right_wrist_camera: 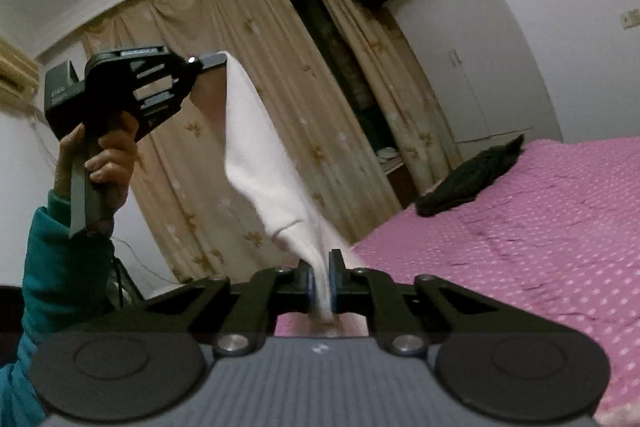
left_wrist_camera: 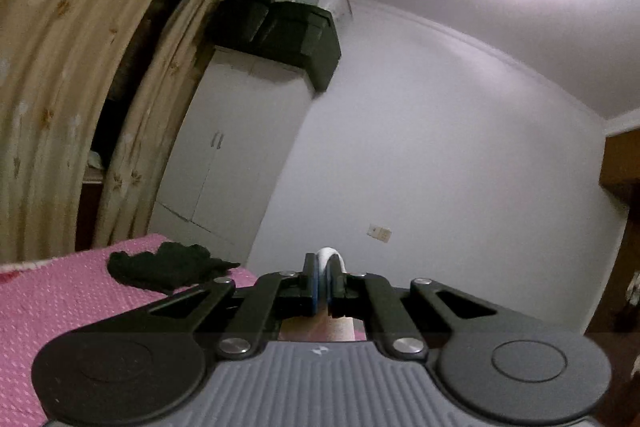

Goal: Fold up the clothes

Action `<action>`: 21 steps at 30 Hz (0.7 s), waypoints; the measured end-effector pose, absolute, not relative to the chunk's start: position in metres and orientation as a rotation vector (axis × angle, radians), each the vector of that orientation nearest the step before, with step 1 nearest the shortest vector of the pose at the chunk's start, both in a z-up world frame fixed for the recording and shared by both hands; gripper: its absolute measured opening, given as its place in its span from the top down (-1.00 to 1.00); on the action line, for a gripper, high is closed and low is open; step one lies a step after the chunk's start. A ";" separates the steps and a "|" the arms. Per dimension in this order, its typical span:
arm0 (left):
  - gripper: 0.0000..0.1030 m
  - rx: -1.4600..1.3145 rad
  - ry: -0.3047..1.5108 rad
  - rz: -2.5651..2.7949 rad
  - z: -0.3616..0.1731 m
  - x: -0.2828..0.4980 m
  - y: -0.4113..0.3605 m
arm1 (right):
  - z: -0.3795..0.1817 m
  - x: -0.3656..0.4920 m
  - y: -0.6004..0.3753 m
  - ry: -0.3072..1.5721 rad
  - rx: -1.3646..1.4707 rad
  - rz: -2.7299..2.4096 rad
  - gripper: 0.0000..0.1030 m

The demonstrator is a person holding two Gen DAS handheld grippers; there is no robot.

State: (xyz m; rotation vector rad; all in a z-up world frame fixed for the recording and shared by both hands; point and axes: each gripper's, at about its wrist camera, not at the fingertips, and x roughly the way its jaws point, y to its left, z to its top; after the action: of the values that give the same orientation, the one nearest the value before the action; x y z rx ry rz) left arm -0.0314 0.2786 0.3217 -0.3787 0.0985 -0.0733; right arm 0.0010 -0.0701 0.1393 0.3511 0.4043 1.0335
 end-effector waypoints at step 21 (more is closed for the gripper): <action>0.91 -0.204 0.534 -0.629 0.174 0.093 0.026 | 0.072 -0.018 -0.209 0.418 0.186 0.424 0.41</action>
State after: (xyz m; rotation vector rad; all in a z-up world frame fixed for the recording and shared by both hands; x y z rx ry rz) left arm 0.0929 0.0262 0.1743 -0.2038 0.5340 -0.6290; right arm -0.0182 -0.2091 0.0715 0.1860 0.4177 0.4240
